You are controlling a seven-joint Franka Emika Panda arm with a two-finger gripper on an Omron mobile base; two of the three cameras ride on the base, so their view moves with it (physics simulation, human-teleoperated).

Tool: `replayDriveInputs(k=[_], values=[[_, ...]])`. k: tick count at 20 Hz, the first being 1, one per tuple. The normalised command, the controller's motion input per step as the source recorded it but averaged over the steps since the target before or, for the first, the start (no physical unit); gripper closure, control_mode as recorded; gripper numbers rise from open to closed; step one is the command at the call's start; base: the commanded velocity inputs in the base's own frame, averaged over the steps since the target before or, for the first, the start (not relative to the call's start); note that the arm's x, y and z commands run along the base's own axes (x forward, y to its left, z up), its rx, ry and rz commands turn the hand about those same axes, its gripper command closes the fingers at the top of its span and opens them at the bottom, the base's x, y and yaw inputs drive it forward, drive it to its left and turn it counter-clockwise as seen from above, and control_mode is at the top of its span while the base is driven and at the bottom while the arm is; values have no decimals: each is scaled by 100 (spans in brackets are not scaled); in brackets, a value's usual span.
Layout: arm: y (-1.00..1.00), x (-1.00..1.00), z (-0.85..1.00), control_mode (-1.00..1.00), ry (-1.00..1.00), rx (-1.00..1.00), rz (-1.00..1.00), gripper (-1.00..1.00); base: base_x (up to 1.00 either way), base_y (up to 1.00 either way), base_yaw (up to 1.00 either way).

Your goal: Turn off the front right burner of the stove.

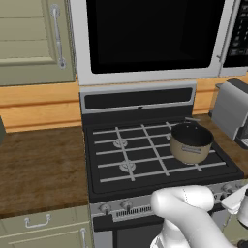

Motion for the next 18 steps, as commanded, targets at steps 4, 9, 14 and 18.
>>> replayDriveInputs(k=[4, 9, 14, 18], values=[[9, 16, 0, -100, 3, 0, -7, 100, 0, 0, 0], [4, 1, 8, -100, 0, 0, -9, 100, 0, 0, 0], [4, 0, 30, -100, 0, 0, -8, 100, 0, 0, 0], [0, 5, 31, -100, 1, 0, -5, 100, 0, 0, 0]])
